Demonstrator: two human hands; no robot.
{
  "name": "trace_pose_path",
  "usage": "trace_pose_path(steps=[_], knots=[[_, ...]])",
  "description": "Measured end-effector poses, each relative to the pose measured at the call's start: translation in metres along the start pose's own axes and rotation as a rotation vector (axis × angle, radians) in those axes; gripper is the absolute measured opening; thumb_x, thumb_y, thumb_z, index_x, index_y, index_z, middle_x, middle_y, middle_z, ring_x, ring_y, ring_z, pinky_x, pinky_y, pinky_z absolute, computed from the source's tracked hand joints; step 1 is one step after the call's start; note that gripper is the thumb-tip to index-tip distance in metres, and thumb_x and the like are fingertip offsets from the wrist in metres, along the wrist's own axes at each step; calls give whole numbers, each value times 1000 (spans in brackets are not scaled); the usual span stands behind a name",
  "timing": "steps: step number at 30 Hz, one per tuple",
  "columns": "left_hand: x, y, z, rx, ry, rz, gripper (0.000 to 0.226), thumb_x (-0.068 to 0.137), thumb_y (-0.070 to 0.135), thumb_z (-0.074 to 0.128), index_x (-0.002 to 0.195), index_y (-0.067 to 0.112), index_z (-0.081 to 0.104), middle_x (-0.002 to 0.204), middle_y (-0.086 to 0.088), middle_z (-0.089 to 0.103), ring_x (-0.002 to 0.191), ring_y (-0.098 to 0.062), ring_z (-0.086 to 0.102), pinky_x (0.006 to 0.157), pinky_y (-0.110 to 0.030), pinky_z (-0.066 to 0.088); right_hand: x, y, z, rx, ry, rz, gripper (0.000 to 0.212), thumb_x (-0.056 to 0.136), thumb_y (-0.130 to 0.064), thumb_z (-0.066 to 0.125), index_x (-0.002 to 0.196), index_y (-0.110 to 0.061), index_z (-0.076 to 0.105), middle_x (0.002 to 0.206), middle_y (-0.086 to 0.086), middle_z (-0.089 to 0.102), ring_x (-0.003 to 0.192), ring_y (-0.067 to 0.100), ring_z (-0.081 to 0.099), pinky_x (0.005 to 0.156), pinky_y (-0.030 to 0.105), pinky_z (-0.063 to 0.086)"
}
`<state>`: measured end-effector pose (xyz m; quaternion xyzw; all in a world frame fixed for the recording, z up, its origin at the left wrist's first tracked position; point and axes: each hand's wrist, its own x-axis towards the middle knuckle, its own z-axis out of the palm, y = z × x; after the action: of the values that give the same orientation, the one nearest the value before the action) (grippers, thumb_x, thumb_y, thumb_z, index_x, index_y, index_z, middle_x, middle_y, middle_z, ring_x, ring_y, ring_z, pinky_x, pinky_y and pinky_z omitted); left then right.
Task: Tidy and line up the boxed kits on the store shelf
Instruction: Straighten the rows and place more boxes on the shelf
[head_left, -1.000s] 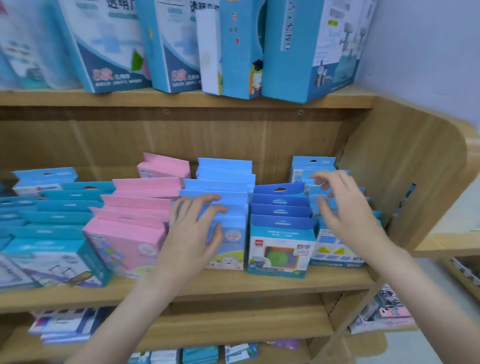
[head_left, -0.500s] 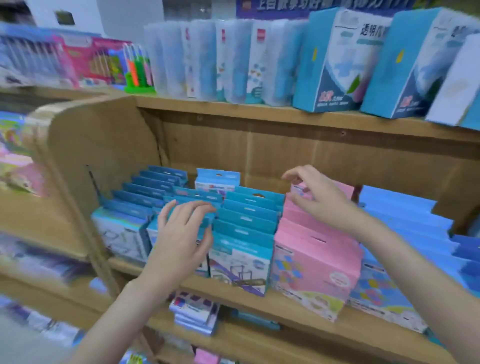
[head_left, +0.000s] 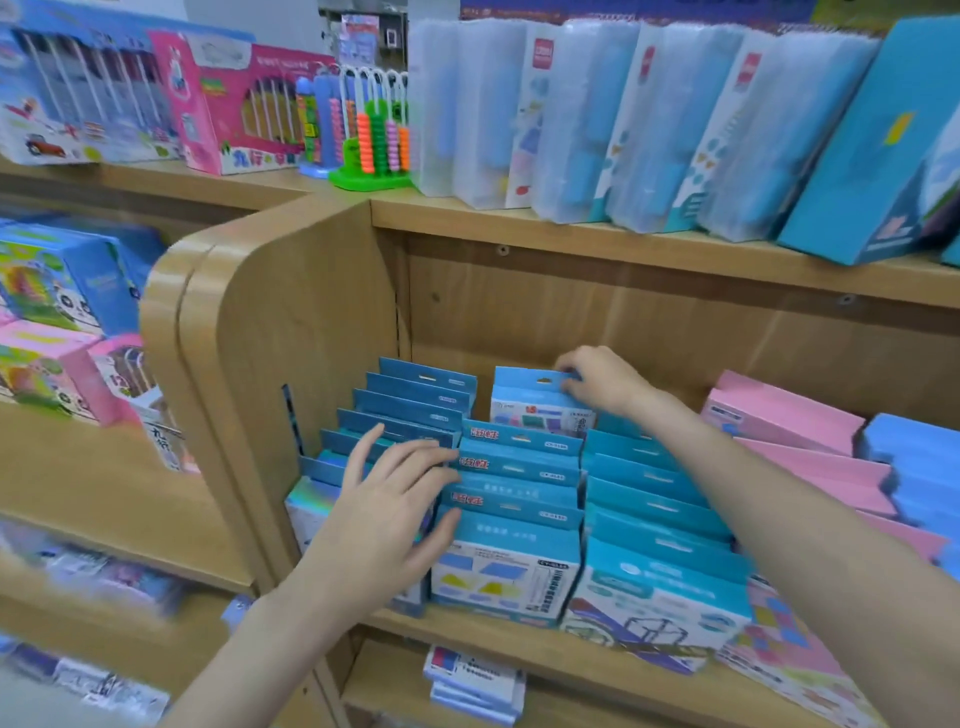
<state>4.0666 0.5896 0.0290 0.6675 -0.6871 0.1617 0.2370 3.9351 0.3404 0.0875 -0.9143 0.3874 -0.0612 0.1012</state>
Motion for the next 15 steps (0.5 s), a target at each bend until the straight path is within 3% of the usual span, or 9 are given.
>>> trace_pose_path(steps=[7, 15], knots=[[4, -5, 4, -81, 40, 36, 27, 86, 37, 43, 93, 24, 66, 107, 11, 62, 107, -4, 47, 109, -37, 16, 1, 0, -47, 144, 234, 67, 27, 92, -7, 45, 115, 0, 58, 121, 19, 58, 112, 31, 53, 74, 26, 33], [8, -8, 5, -81, 65, 68, 26, 82, 36, 45, 88, 24, 67, 103, 11, 64, 105, -4, 47, 107, -38, 17, -14, 1, -53, 245, 202, -97, 16, 92, -8, 48, 102, -10, 60, 108, 9, 64, 87, 13, 52, 61, 23, 33]])
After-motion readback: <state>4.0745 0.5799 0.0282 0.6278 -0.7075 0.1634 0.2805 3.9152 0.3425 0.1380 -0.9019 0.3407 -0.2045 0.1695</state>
